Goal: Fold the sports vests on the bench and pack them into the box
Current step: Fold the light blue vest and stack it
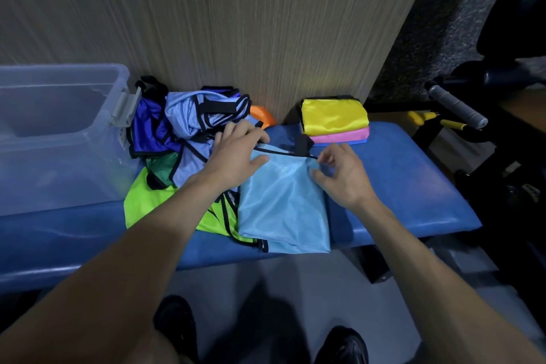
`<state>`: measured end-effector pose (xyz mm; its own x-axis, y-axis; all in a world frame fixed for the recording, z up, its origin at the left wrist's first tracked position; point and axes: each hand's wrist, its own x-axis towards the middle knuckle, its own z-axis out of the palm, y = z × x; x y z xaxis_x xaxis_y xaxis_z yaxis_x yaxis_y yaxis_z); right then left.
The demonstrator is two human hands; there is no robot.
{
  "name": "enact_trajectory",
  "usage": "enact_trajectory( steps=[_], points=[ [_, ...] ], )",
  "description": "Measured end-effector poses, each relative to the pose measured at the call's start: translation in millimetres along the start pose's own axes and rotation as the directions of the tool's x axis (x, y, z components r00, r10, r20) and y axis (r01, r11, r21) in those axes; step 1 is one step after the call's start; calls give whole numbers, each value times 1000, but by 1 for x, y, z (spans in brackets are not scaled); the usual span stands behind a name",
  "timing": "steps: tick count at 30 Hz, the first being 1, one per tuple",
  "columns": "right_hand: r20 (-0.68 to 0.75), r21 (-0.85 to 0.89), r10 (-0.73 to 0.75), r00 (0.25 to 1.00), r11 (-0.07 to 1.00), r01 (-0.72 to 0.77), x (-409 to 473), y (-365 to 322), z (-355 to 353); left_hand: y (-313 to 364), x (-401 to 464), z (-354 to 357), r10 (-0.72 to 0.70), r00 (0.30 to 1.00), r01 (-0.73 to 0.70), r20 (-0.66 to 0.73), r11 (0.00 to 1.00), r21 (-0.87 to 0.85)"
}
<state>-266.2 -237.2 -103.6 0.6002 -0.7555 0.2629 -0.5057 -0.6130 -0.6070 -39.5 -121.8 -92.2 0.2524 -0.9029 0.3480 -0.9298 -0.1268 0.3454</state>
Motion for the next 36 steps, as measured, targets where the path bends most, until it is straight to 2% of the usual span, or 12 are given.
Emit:
enact_trajectory(
  steps=[2, 4, 6, 8, 12, 17, 23, 29, 36],
  points=[
    [146, 0, -89, 985, 996, 90, -18, -5, -13, 12, -14, -12, 181, 983, -176, 38, 978, -111],
    [288, -11, -153, 945, 987, 163, -38, -12, -21, 27, -34, -24, 334, 912, -287, 240, 934, -212],
    [358, -51, -181, 916, 976, 212, -55, -19, -22, 37, -54, -31, 356, 811, -329, 464, 934, -142],
    [391, -91, -187, 901, 966, 240, -68, -24, -18, 37, -69, -34, 323, 763, -400, 560, 917, 15],
    [419, -247, -170, 892, 924, 293, -82, -31, -7, 31, -80, -38, 285, 794, -406, 536, 906, 119],
    [366, -326, -180, 913, 894, 307, -90, -49, 6, 35, -84, -40, 247, 869, -316, 428, 944, 97],
    [280, -428, -144, 949, 866, 258, -97, -61, 23, 38, -78, -42, 221, 938, -195, 267, 973, -122],
    [238, -489, -95, 967, 849, 203, -87, -56, 8, 52, -83, -31, 228, 921, -200, 317, 973, -118],
    [230, -582, -98, 968, 783, 218, -96, -45, -2, 70, -88, -16, 259, 883, -298, 392, 954, 41]
  ],
)
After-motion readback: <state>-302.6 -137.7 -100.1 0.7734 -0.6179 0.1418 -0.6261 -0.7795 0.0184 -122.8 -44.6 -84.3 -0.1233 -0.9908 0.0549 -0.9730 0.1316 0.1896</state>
